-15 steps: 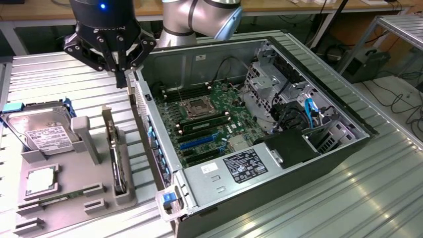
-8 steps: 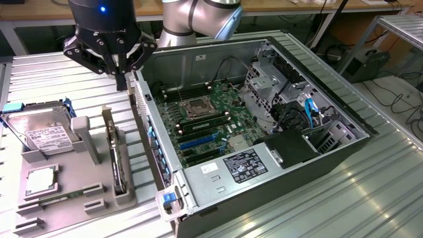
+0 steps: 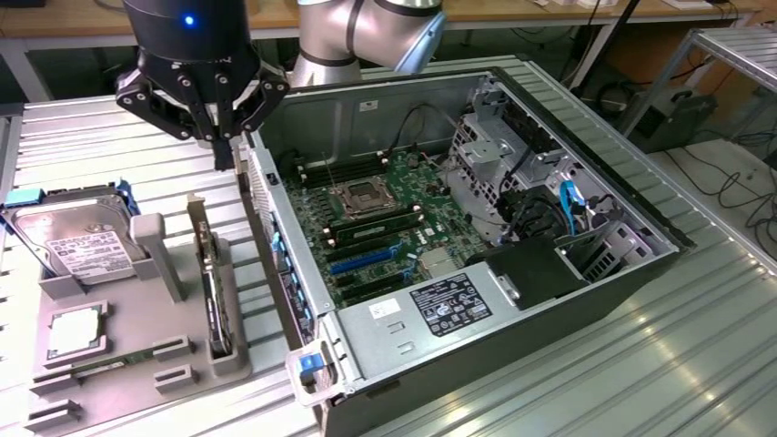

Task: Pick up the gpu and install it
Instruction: 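Reach for the gpu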

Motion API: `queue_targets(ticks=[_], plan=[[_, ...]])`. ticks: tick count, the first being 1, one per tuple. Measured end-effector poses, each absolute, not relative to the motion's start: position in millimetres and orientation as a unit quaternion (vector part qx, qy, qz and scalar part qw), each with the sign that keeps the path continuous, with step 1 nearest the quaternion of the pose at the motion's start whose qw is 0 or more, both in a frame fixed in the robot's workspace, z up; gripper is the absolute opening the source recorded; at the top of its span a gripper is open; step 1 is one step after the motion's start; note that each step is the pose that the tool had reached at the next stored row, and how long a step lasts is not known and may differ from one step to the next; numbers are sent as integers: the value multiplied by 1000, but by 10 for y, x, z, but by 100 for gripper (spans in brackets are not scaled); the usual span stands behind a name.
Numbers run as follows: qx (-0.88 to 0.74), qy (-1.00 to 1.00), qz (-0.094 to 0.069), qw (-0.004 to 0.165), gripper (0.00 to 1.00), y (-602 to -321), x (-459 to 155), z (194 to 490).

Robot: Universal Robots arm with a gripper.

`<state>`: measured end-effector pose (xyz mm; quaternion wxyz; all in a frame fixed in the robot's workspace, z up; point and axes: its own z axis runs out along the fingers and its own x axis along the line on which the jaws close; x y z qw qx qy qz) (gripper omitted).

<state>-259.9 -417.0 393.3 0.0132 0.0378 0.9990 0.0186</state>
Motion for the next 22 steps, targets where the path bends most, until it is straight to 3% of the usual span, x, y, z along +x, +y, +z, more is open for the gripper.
queue_targets(ticks=[22], plan=[[38,999,19,13,11,-4313,-2634,3933]])
